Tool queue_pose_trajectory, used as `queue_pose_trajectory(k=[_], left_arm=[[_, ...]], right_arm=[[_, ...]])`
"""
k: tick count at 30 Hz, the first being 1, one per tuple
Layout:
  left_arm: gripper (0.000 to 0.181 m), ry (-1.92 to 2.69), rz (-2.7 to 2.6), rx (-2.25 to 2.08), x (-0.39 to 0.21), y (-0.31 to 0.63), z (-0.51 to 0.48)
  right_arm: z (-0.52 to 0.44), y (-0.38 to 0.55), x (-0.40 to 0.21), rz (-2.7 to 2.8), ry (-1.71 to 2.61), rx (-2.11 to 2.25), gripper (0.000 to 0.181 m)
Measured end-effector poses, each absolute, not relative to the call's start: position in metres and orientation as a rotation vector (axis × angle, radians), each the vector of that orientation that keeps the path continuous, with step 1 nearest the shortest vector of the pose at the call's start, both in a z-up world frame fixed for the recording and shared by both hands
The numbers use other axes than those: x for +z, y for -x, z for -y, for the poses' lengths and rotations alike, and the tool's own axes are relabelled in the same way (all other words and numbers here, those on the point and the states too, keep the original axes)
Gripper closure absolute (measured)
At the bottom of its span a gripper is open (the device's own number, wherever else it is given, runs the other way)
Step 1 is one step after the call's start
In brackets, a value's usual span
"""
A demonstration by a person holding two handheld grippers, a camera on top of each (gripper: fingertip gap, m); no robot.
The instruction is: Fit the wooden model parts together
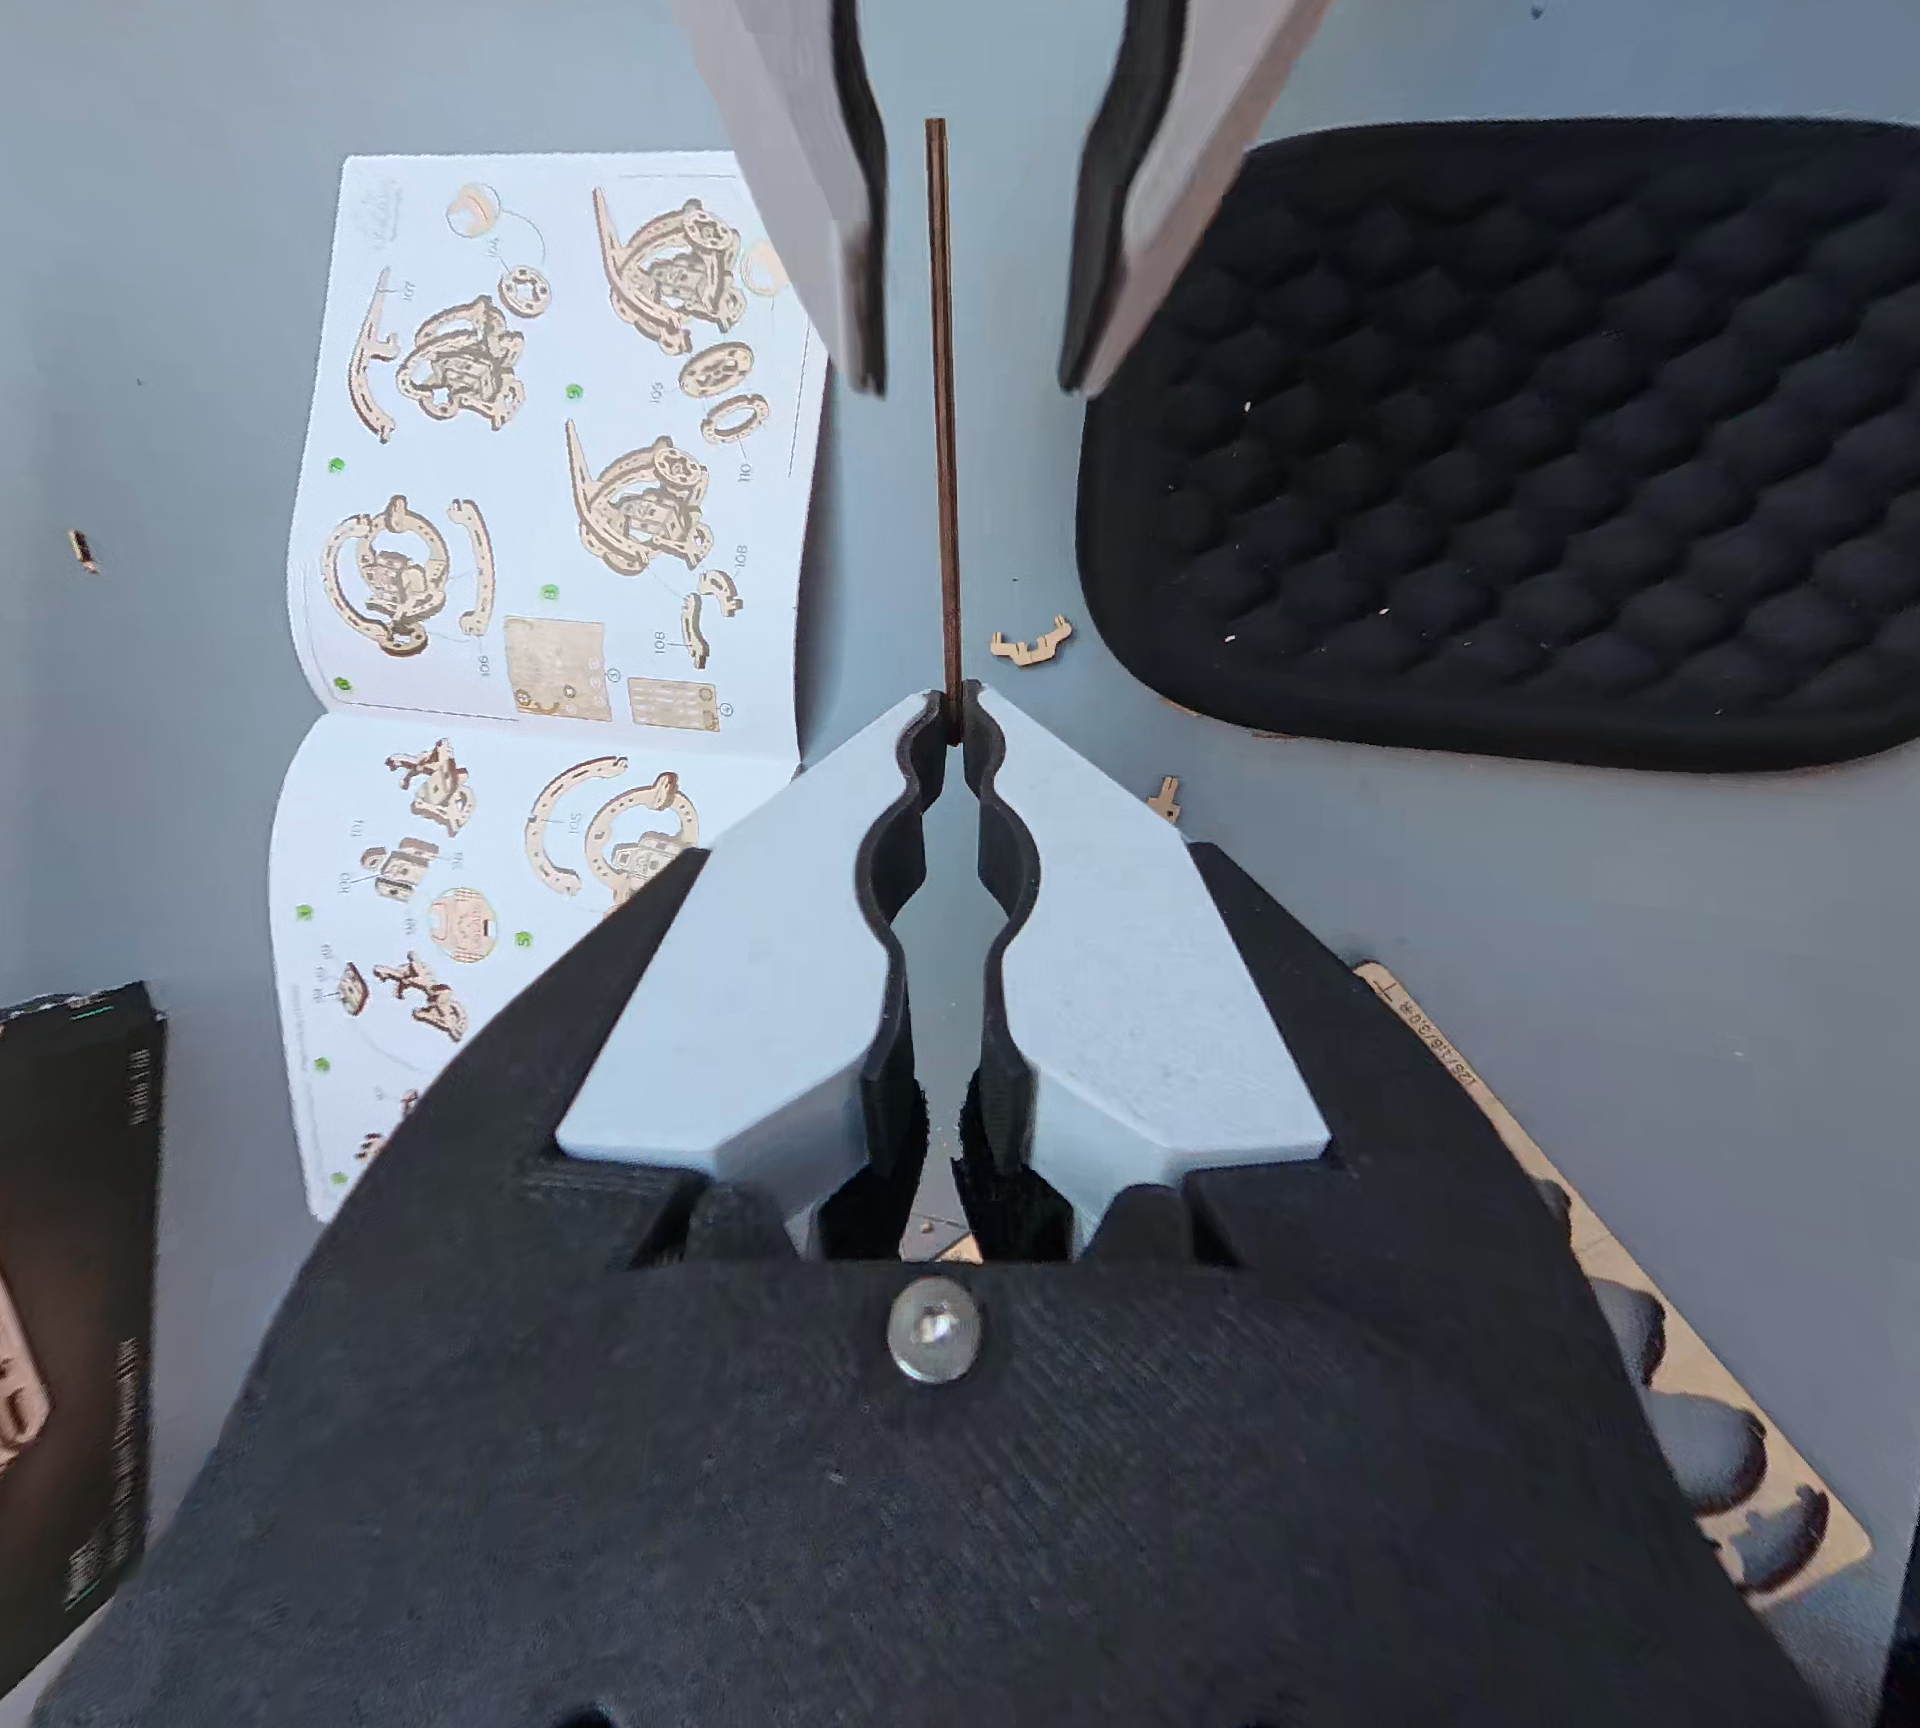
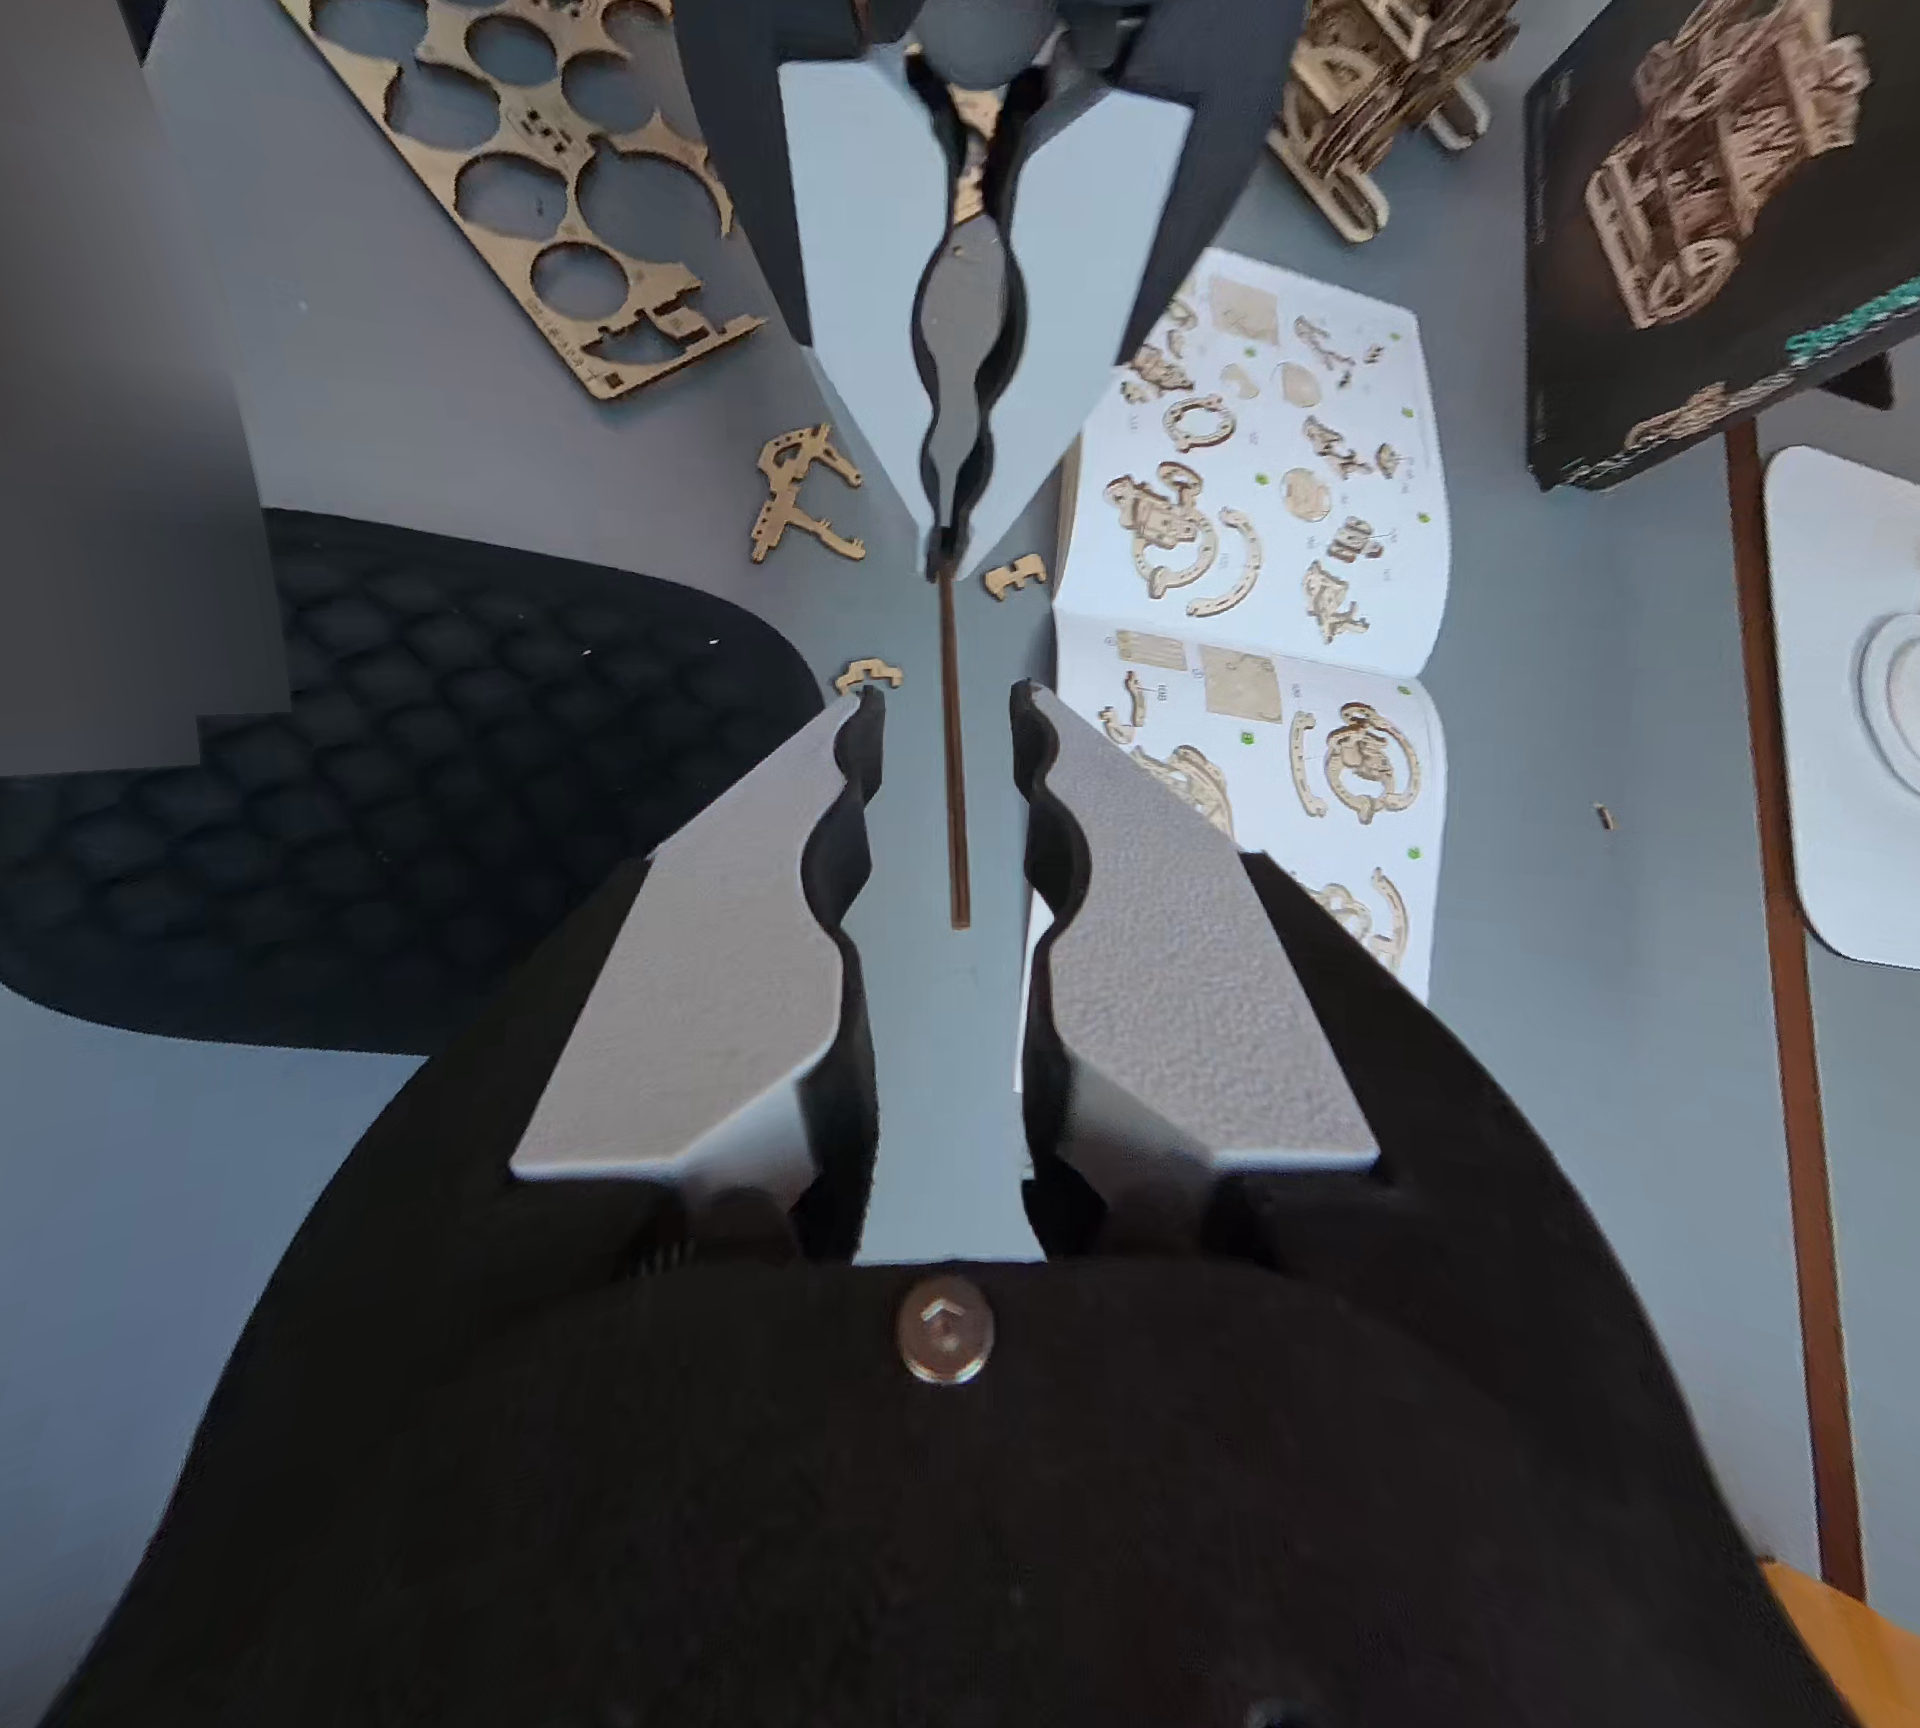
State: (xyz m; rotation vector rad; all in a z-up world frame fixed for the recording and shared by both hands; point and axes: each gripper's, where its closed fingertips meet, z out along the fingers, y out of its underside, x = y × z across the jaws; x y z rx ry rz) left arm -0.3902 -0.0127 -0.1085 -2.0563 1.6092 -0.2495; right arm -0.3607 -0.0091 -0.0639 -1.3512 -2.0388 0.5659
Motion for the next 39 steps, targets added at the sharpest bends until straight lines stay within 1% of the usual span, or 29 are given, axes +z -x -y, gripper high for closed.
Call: queue_pose_trajectory(k=[3, 4, 6, 11, 15, 18, 20, 22, 25, 27, 29, 30, 32, 33, 34, 35, 36, 37, 38, 39], left_arm=[[0.181, 2.072, -1.713, -0.174, -0.106, 0.382, 0.016], [0.181, 2.066, -1.732, -0.156, -0.104, 0.379, 0.016], [0.181, 2.053, -1.746, -0.144, -0.101, 0.375, 0.016], [0.181, 2.045, -1.707, -0.259, -0.089, 0.365, 0.022], [0.181, 2.052, -1.709, -0.238, -0.085, 0.366, 0.023], [0.181, 2.037, -1.724, -0.249, -0.080, 0.363, 0.027], [0.181, 2.019, -1.708, -0.308, -0.074, 0.358, 0.030], [0.181, 2.013, -1.677, -0.393, -0.066, 0.356, 0.032], [0.179, 1.967, -1.504, -0.473, -0.044, 0.358, 0.021], [0.159, 1.881, -1.229, -0.618, -0.011, 0.363, 0.008], [0.152, 1.715, -0.977, -0.962, 0.022, 0.359, 0.016], [0.151, 1.662, -0.878, -1.082, 0.028, 0.357, 0.017], [0.148, 1.688, -0.800, -1.113, 0.012, 0.352, 0.013], [0.141, 1.702, -0.785, -1.088, 0.002, 0.348, 0.009], [0.139, 1.695, -0.769, -1.091, -0.001, 0.342, 0.008], [0.140, 1.684, -0.743, -1.115, -0.002, 0.336, 0.007], [0.146, 1.678, -0.706, -1.143, -0.001, 0.332, 0.005], [0.167, 1.672, -0.667, -1.172, 0.001, 0.331, 0.001], [0.180, 1.645, -0.656, -1.219, 0.005, 0.330, 0.001], [0.180, 1.651, -0.653, -1.267, 0.006, 0.329, 0.001]], right_arm=[[0.010, 0.362, -0.079, 2.070, 1.379, 0.456, 0.159], [0.008, 0.361, -0.081, 2.060, 1.393, 0.438, 0.164], [0.006, 0.358, -0.080, 2.041, 1.408, 0.475, 0.181], [0.011, 0.350, -0.069, 2.015, 1.438, 0.667, 0.179], [0.022, 0.349, -0.063, 2.013, 1.478, 0.818, 0.168], [0.023, 0.351, -0.062, 2.009, 1.484, 0.808, 0.172], [0.024, 0.348, -0.069, 2.051, 1.487, 0.768, 0.180], [0.027, 0.347, -0.068, 2.040, 1.502, 0.829, 0.180], [0.019, 0.352, -0.049, 1.885, 1.521, 1.033, 0.180], [0.004, 0.364, -0.015, 1.544, 1.525, 1.384, 0.180], [-0.013, 0.366, 0.020, 1.131, 1.499, 1.832, 0.180], [-0.019, 0.364, 0.031, 0.965, 1.471, 2.000, 0.181], [-0.027, 0.363, 0.039, 0.763, 1.425, 2.185, 0.181], [-0.029, 0.364, 0.038, 0.709, 1.424, 2.200, 0.181], [-0.029, 0.366, 0.037, 0.682, 1.418, 2.195, 0.181], [-0.028, 0.366, 0.040, 0.659, 1.395, 2.194, 0.181], [-0.027, 0.366, 0.042, 0.644, 1.377, 2.189, 0.181], [-0.026, 0.366, 0.044, 0.648, 1.368, 2.180, 0.181], [-0.024, 0.366, 0.046, 0.660, 1.356, 2.165, 0.180], [-0.025, 0.364, 0.048, 0.677, 1.338, 2.140, 0.180]])
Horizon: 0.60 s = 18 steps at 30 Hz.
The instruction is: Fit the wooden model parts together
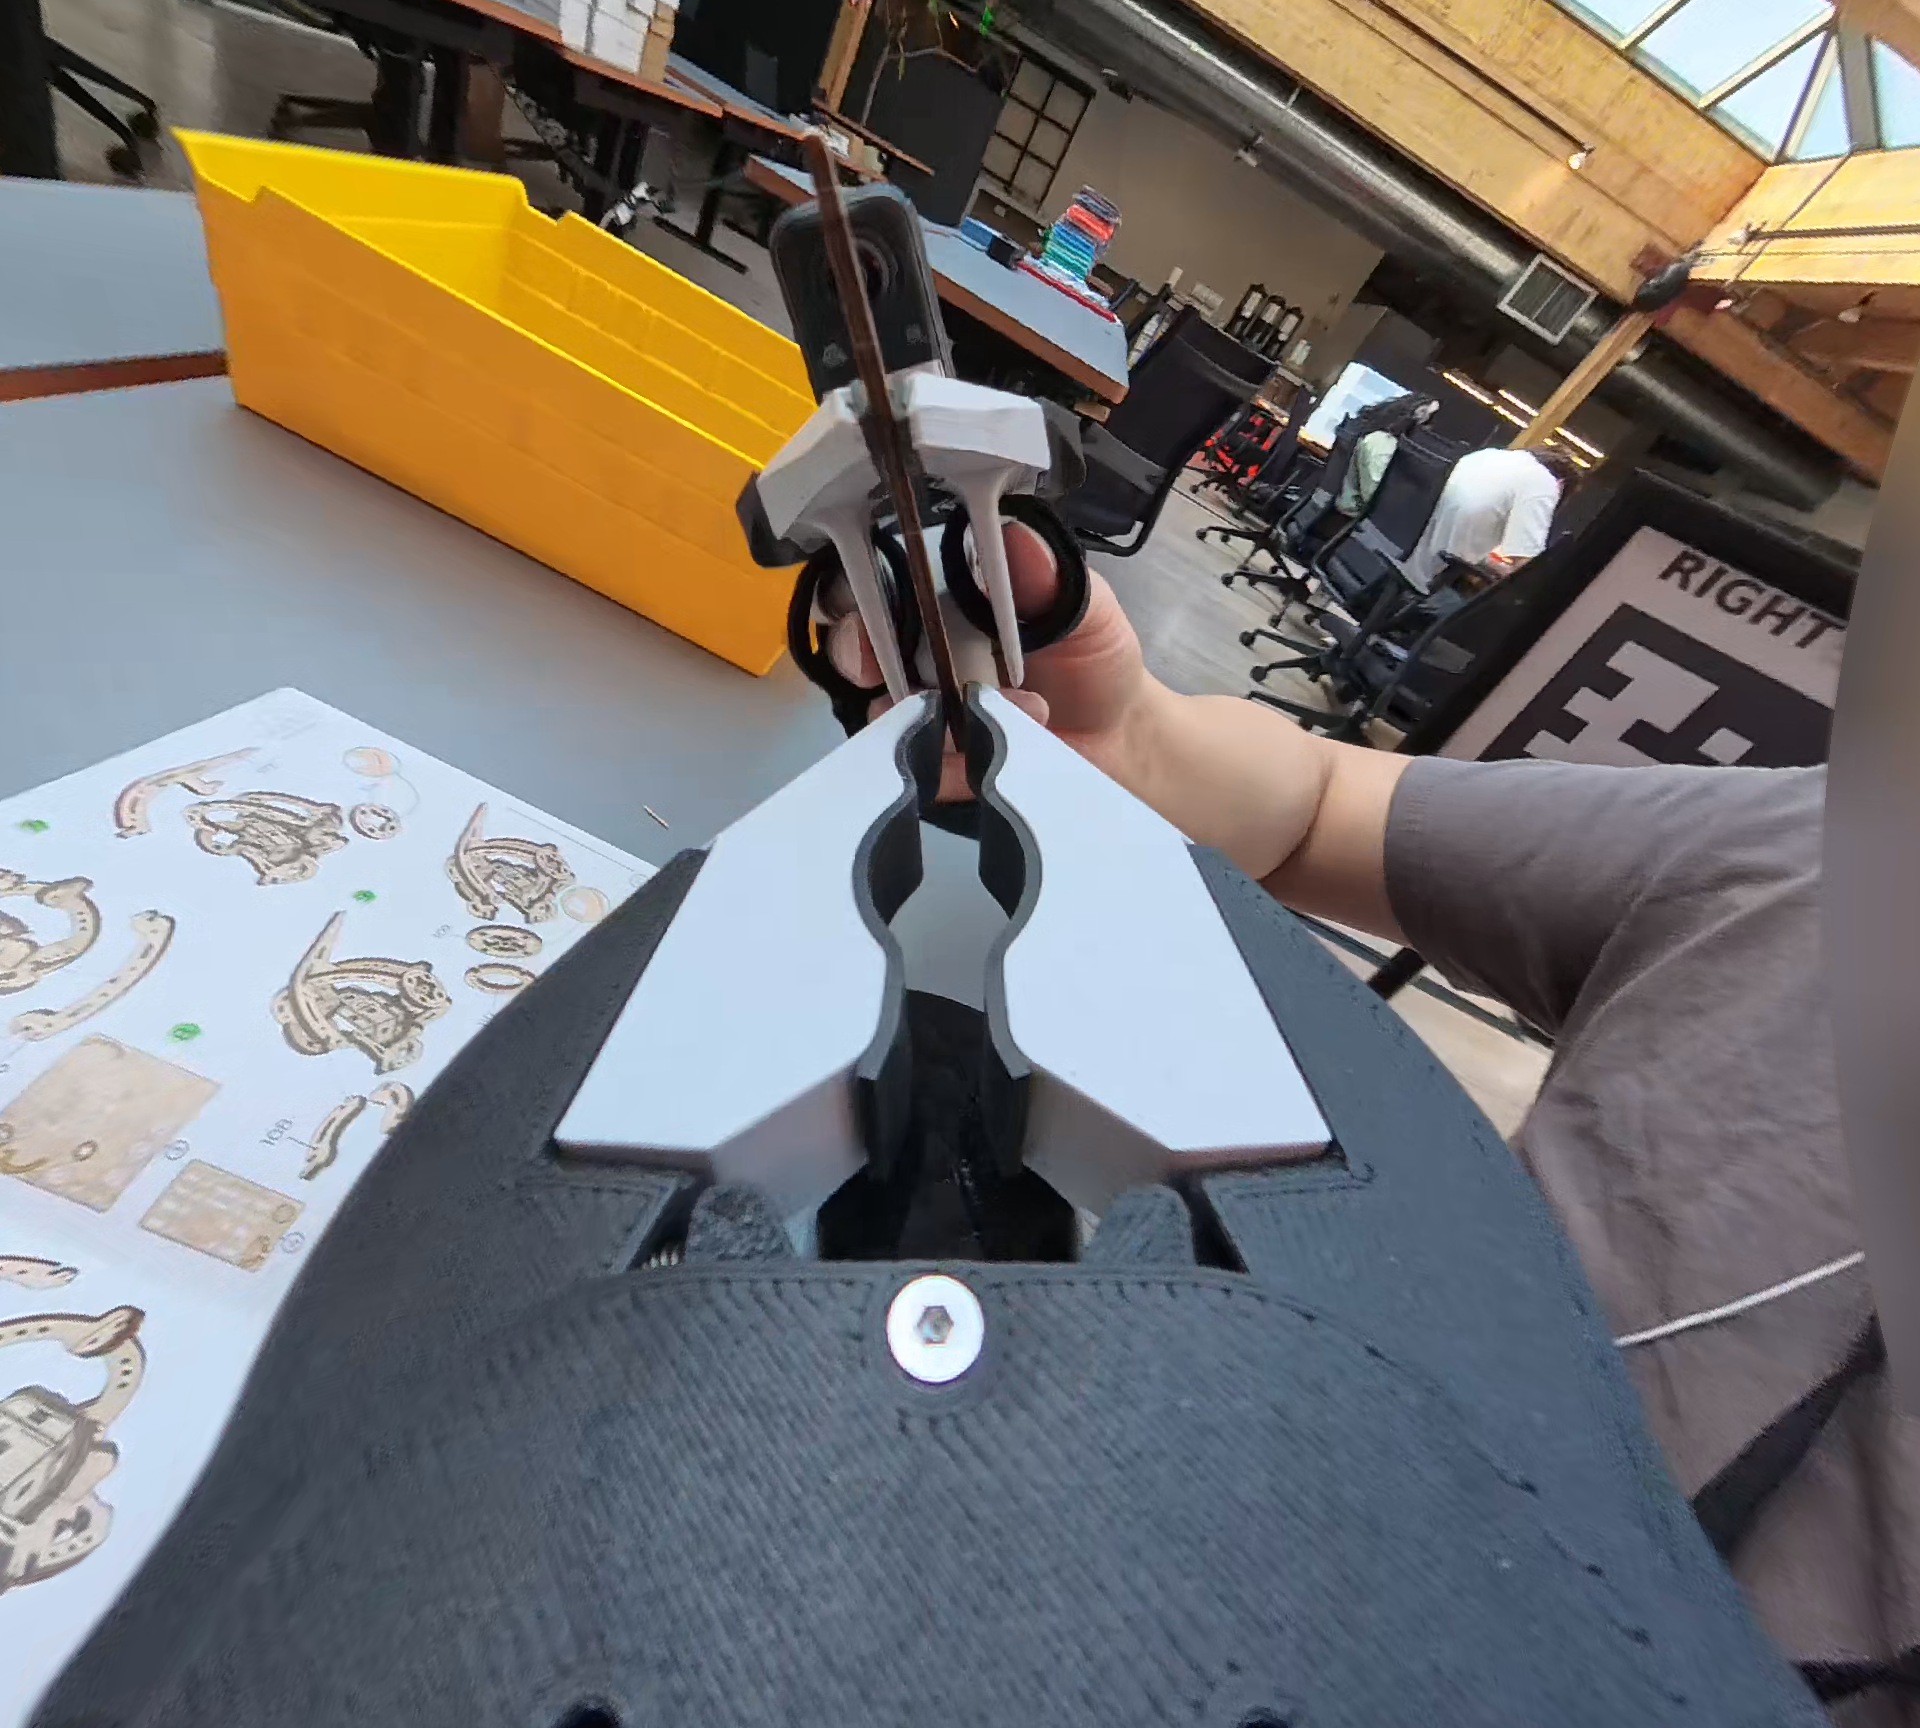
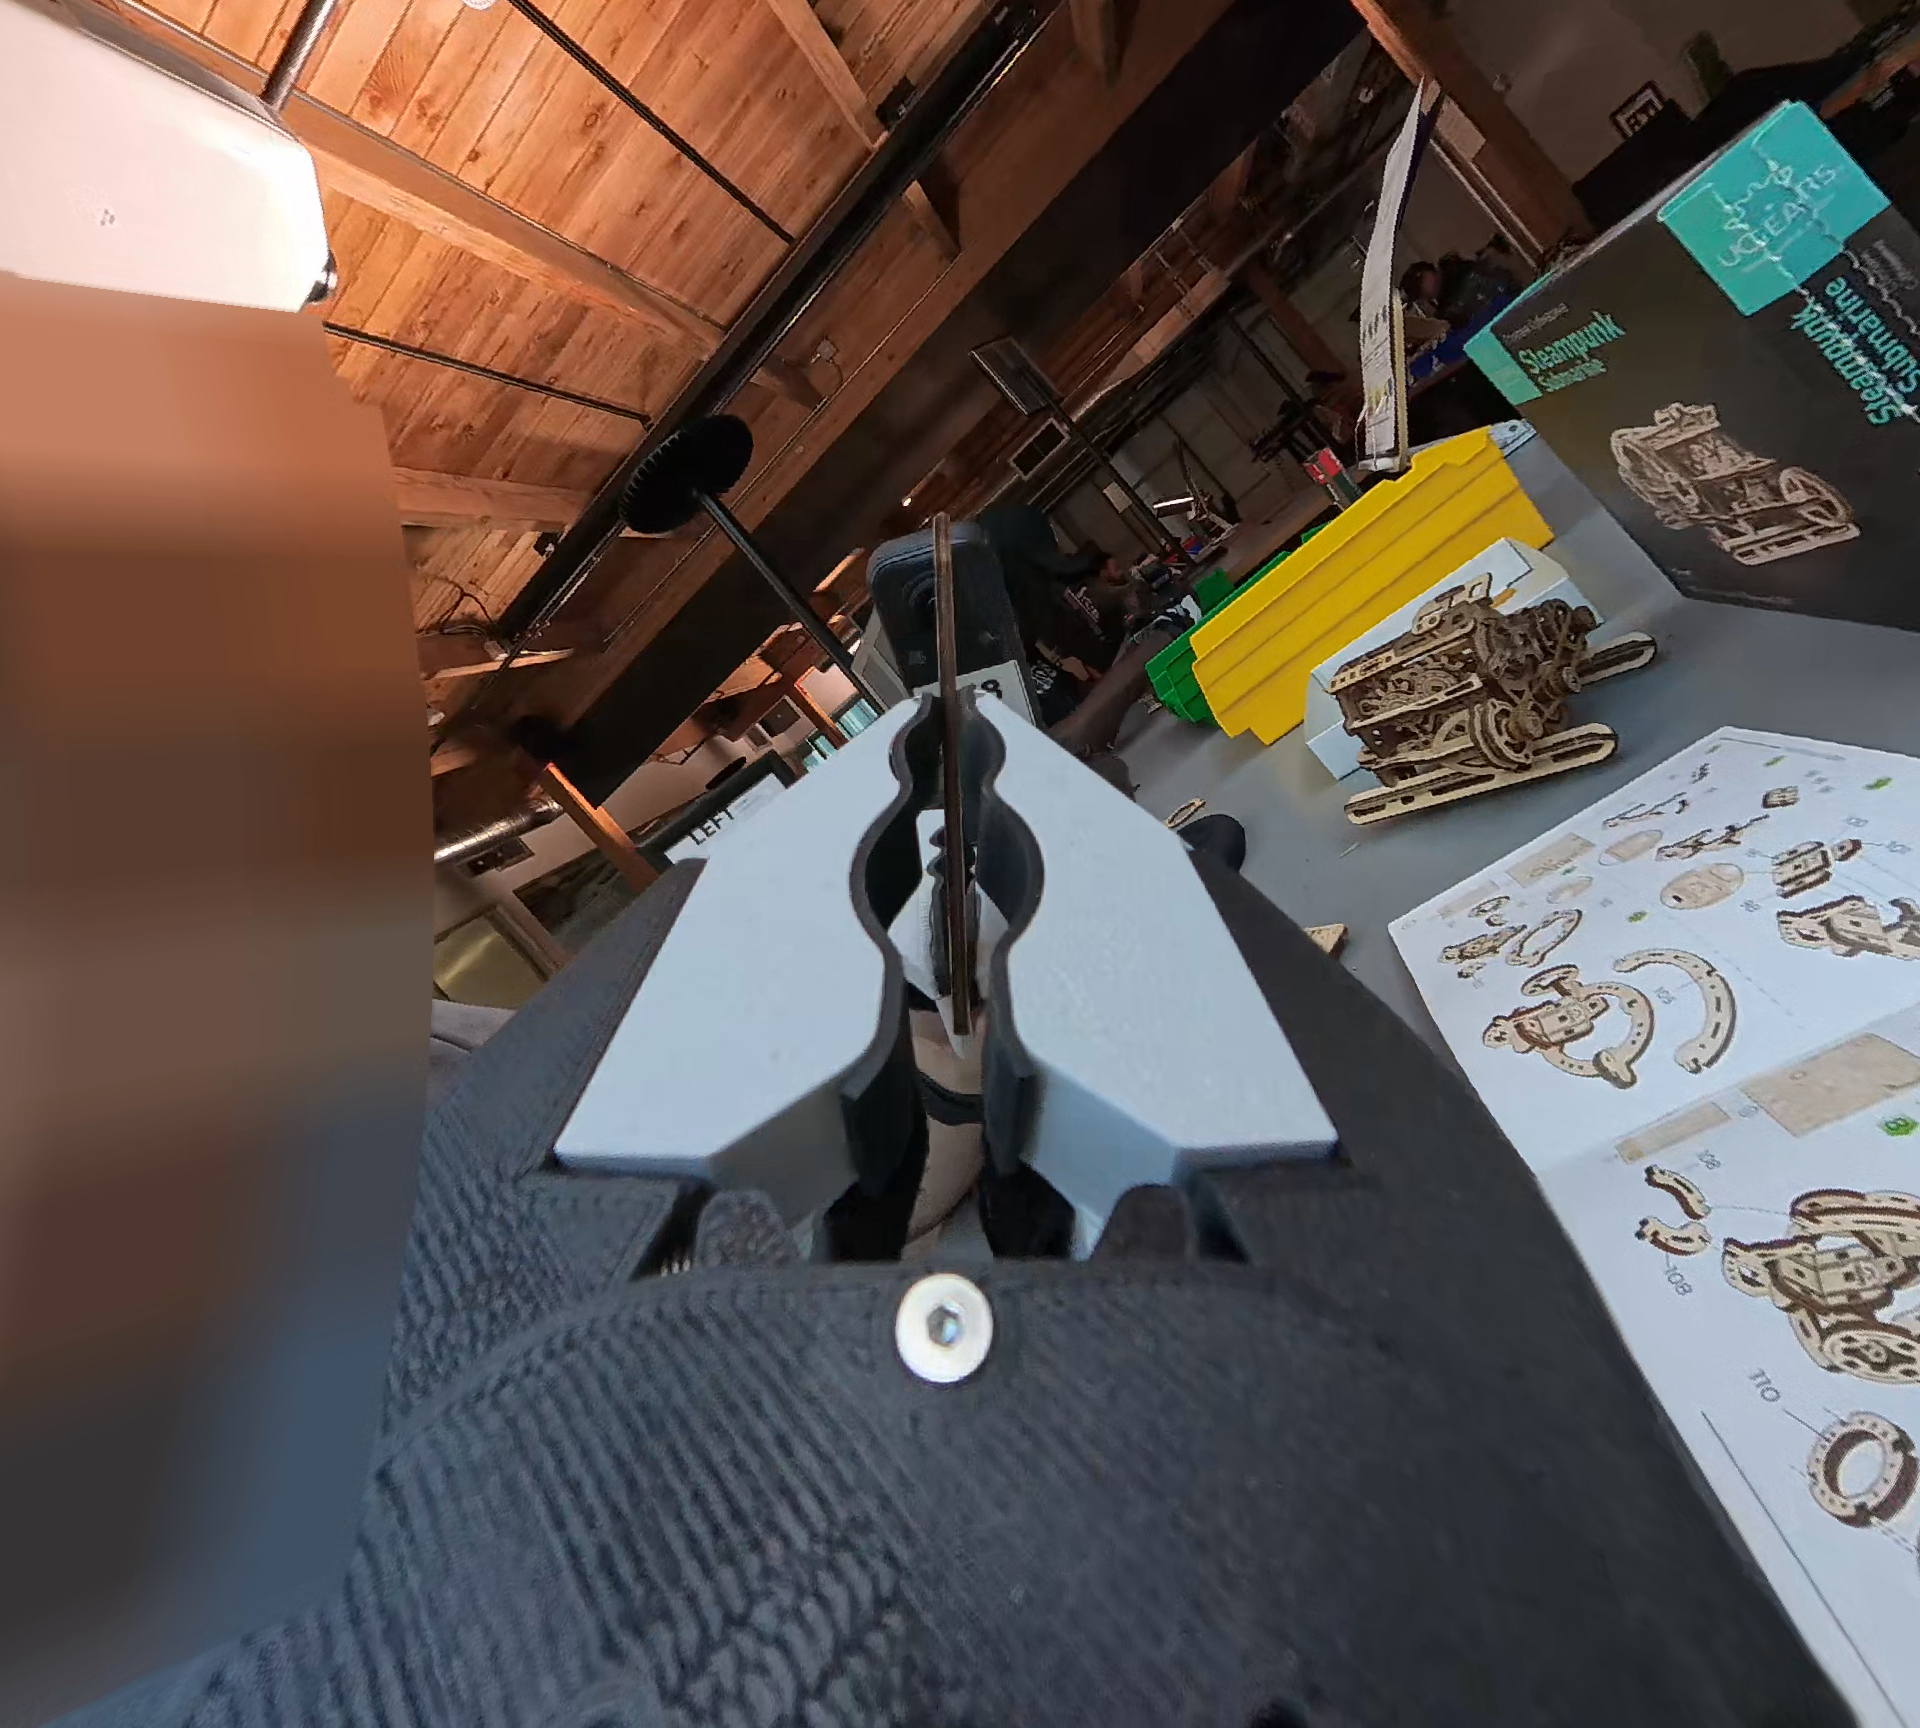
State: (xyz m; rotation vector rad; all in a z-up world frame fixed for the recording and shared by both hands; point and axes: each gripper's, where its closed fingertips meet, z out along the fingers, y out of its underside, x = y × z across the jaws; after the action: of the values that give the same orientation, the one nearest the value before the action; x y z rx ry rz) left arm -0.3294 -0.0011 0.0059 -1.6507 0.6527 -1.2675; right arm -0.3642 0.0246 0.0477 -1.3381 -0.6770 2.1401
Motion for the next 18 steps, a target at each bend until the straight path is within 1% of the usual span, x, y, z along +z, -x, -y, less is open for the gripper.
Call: queue_pose_trajectory(k=[1, 3, 4, 5, 6, 8, 9, 10, 11, 13, 14, 15, 17, 18], left_arm=[[0.181, 1.678, -0.661, -1.314, 0.005, 0.329, 0.002], [0.181, 1.776, -0.763, -1.400, -0.001, 0.329, 0.014], [0.181, 1.864, -0.840, -1.399, -0.009, 0.331, 0.020], [0.181, 1.949, -0.903, -1.333, -0.017, 0.335, 0.021], [0.181, 2.024, -0.985, -1.236, -0.025, 0.341, 0.022], [0.181, 2.125, -1.152, -1.033, -0.036, 0.351, 0.024], [0.181, 2.173, -1.236, -0.947, -0.041, 0.354, 0.027], [0.181, 2.217, -1.312, -0.864, -0.046, 0.358, 0.029], [0.181, 2.232, -1.381, -0.791, -0.049, 0.360, 0.030], [0.181, 2.201, -1.504, -0.720, -0.051, 0.356, 0.036], [0.181, 2.195, -1.534, -0.685, -0.053, 0.355, 0.036], [0.181, 2.189, -1.562, -0.667, -0.056, 0.352, 0.038], [0.181, 2.182, -1.609, -0.636, -0.061, 0.349, 0.041], [0.181, 2.182, -1.621, -0.610, -0.063, 0.348, 0.040]], right_arm=[[-0.023, 0.362, 0.048, 0.736, 1.326, 2.107, 0.181], [-0.011, 0.356, 0.041, 1.030, 1.271, 2.007, 0.179], [-0.003, 0.351, 0.029, 1.223, 1.275, 1.923, 0.174], [0.003, 0.345, 0.016, 1.392, 1.294, 1.842, 0.151], [0.006, 0.342, 0.007, 1.488, 1.317, 1.769, 0.142], [0.010, 0.338, -0.002, 1.606, 1.314, 1.639, 0.132], [0.006, 0.340, -0.007, 1.639, 1.325, 1.524, 0.116], [0.004, 0.340, -0.009, 1.671, 1.307, 1.422, 0.107], [0.002, 0.340, -0.010, 1.696, 1.266, 1.324, 0.105], [0.007, 0.340, -0.009, 1.718, 1.176, 1.247, 0.107], [0.013, 0.341, -0.011, 1.726, 1.184, 1.305, 0.112], [0.020, 0.342, -0.016, 1.749, 1.222, 1.383, 0.121], [0.030, 0.343, -0.028, 1.813, 1.278, 1.476, 0.145], [0.030, 0.345, -0.033, 1.820, 1.299, 1.469, 0.152]])
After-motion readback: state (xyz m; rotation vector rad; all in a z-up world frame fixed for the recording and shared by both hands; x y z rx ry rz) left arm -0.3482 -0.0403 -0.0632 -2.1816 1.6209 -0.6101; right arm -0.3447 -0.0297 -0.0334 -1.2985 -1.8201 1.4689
